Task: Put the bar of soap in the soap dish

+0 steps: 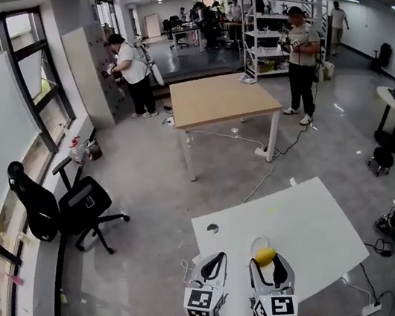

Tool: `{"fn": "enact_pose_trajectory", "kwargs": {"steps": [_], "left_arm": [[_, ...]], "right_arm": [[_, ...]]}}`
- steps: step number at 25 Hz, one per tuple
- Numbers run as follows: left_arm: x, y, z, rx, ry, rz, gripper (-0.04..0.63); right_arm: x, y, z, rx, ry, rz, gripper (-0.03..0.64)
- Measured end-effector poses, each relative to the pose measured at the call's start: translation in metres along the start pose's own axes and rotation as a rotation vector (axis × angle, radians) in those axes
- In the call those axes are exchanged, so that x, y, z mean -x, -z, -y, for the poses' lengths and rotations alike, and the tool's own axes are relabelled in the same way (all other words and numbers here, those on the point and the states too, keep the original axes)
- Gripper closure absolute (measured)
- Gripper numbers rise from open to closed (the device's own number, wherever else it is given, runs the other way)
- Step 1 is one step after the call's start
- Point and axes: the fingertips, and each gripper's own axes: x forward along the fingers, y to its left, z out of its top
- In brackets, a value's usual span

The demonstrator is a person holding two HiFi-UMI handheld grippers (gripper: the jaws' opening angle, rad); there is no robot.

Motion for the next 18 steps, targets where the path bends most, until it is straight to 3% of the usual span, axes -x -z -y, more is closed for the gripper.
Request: {"fn": "enact_pose_trajectory", "kwargs": {"steps": [6,11,18], "left_arm": [[-0.027,0.001,0.006,-0.038,0.156,0.015,0.591],[-0.044,0.000,0.001,0.037,0.250,-0.009,0.592],[-0.049,0.020,0.011,-0.025,0.392,-0.016,0.592]], "right_arm": [[-0.003,0.000,0.017,-0.011,0.152,0.006,0.356],[-0.005,0.003,0.013,0.001,0.242,0.005,0.356],[0.009,0.031,0.016,-0.032,0.379,-0.028,0.356]]}}
